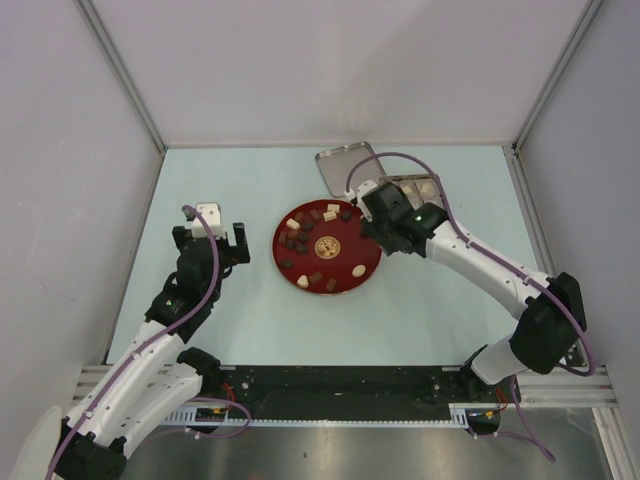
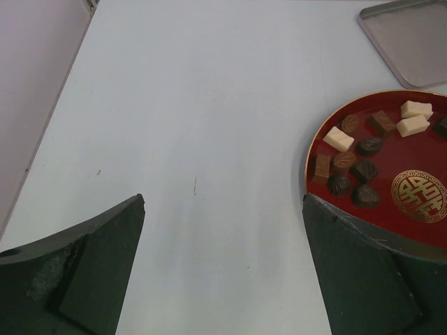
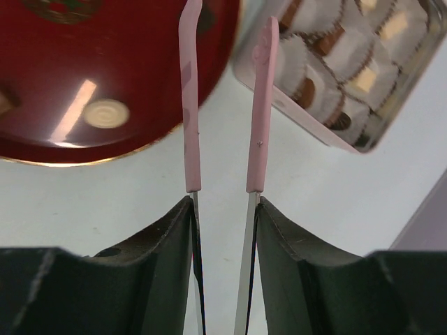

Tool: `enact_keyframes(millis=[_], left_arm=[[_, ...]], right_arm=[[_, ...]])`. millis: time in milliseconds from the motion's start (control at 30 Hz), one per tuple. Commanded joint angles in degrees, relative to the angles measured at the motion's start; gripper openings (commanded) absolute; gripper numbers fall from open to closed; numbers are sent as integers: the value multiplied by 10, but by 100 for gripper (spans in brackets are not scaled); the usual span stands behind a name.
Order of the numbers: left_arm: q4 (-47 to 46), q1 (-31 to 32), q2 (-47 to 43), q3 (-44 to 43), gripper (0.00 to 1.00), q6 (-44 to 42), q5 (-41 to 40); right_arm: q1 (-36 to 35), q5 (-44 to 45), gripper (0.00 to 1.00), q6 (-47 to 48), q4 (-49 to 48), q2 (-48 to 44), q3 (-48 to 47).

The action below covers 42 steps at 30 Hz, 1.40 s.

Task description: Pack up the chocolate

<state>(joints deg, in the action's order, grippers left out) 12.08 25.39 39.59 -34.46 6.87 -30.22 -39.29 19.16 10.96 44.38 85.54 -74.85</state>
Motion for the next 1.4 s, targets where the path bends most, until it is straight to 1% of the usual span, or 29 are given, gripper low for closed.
enact_keyframes(millis=[0,133,400,533,867,1167,1367], left_arm=[[-14,2,-2,-1,100,-10,2],[-13,3,-4,-1,100,-8,2],[-13,3,-9,0,100,-7,3],[-14,3,-9,0,100,-8,3],[-13,4,-7,0,100,-8,4],[-13,4,-7,0,100,-9,3],[-14,4,-6,0,100,-9,3]], right_arm=[[-59,-14,43,-14,-47,8,-3],[-106,-25,43,-21,-59,48,-4],[-192,-32,43,-43,-37,94,-3],[-217,-40,43,-59,-40,115,-2],[-225,-24,44,-65,-40,143,-3],[-231,-48,44,-60,-44,154,-4],[-230,-47,45,-59,-44,162,-4]])
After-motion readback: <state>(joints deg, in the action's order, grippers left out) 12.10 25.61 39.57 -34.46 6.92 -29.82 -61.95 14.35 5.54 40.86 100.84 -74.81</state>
